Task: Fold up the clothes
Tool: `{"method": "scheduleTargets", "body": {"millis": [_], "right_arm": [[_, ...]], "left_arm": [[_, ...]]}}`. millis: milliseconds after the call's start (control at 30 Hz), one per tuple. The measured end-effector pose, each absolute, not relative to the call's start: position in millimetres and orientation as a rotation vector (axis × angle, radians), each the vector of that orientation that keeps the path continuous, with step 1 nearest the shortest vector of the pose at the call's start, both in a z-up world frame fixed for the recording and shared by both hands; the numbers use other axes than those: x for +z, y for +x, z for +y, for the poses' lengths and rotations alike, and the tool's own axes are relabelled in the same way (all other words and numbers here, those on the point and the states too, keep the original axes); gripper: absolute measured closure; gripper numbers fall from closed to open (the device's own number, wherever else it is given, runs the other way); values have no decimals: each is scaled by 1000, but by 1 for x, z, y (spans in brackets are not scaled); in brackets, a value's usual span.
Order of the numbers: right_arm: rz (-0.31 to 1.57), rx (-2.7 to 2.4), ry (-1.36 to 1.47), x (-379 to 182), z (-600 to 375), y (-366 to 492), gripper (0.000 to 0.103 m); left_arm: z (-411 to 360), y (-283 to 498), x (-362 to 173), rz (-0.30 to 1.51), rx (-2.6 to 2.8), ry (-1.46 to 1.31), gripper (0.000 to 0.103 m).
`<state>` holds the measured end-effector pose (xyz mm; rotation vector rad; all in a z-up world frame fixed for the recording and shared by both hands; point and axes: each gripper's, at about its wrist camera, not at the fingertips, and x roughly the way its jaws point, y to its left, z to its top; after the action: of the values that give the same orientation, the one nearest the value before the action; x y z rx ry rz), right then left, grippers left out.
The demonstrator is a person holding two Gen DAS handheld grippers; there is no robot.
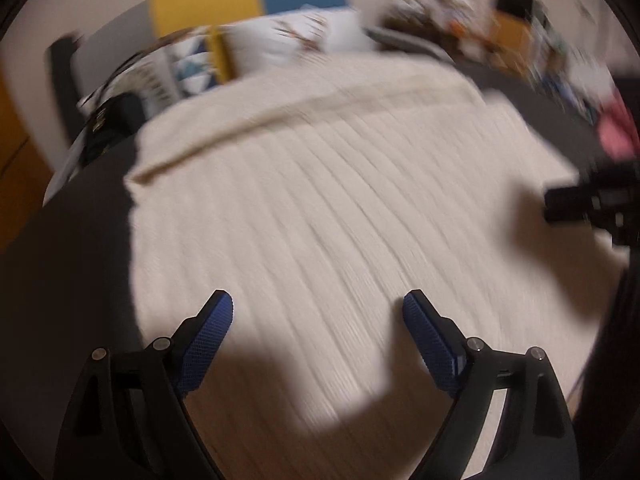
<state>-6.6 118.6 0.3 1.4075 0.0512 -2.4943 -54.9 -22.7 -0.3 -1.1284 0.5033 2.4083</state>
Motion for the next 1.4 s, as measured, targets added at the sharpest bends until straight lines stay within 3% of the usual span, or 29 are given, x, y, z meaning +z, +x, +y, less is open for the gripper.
{"method": "scheduleTargets", "body": {"millis": [100,167,267,533,733,900,1067,1200,1400], "right_arm": [[73,-2552,1368,-5,118,12,83],[-14,-2558,1367,-7,124,14,84],[-97,-2553,1373,-9,132,8,84],[-105,-2560,1371,-6,130,12,84],[-114,-2563,1370,-9,133,6,84],[-121,-2565,1369,-9,132,5,83],[-142,-2565,1364,-10,132,6,83],[-155,-2564,1363,-10,132,6,83],[-254,-2560,1341,4,140,6,83]], "left_arm": [[-41,-27,-2,455,2390,-1102,14],[-57,-19,-2,394,2362,-1133,14],[-74,-4,-1,409,2310,-1151,13],[-86,29,4,529,2192,-1155,13],[-112,12,37,249,2382,-1013,13],[-92,-14,19,348,2493,-1097,14],[-72,14,2,506,2450,-1057,14],[-85,29,14,454,2438,-1016,14],[-76,-9,42,296,2554,-909,14]]}}
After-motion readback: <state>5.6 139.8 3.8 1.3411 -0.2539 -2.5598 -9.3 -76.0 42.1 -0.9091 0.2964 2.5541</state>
